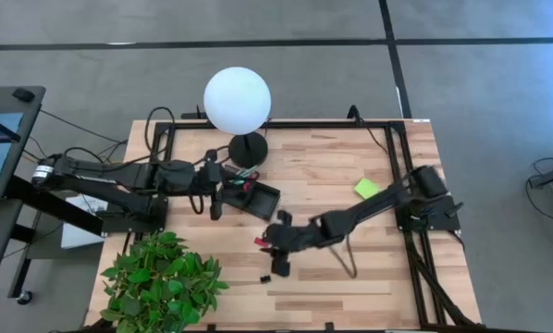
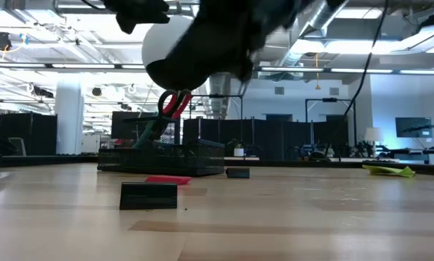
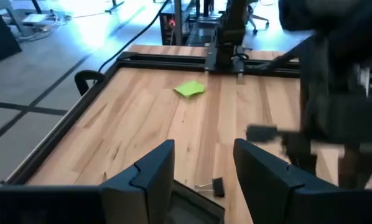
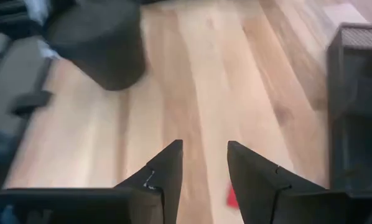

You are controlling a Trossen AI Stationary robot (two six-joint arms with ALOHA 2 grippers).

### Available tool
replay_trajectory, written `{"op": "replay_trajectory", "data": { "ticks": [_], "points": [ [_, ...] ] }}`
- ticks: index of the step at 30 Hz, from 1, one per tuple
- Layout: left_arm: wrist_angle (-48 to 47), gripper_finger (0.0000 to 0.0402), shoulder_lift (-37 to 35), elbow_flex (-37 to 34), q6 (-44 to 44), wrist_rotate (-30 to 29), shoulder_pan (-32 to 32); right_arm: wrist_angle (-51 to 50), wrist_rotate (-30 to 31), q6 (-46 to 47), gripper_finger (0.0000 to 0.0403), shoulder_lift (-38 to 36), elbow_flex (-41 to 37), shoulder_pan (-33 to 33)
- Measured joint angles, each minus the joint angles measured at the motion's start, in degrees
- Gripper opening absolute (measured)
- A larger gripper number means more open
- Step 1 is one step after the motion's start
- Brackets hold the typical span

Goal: Pick and place office supplies into organizer
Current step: Put the red eraser into the black desk organizer

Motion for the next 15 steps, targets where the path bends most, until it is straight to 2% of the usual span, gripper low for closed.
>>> {"op": "replay_trajectory", "data": {
  "ticks": [3,8,15],
  "points": [
    [-0.1,0.0162,-0.7,0.0,0.0,-0.4,-0.8,6.6,6.1,1.2,0.0118,5.7,0.0,0.7],
    [-0.7,0.0162,-1.8,0.0,0.3,0.3,-2.0,8.4,15.2,2.3,0.0118,10.6,0.1,0.9],
    [-0.2,0.0162,-2.6,0.0,0.3,0.4,-3.7,11.8,16.2,5.9,0.0118,17.4,-0.1,0.9]
  ]
}}
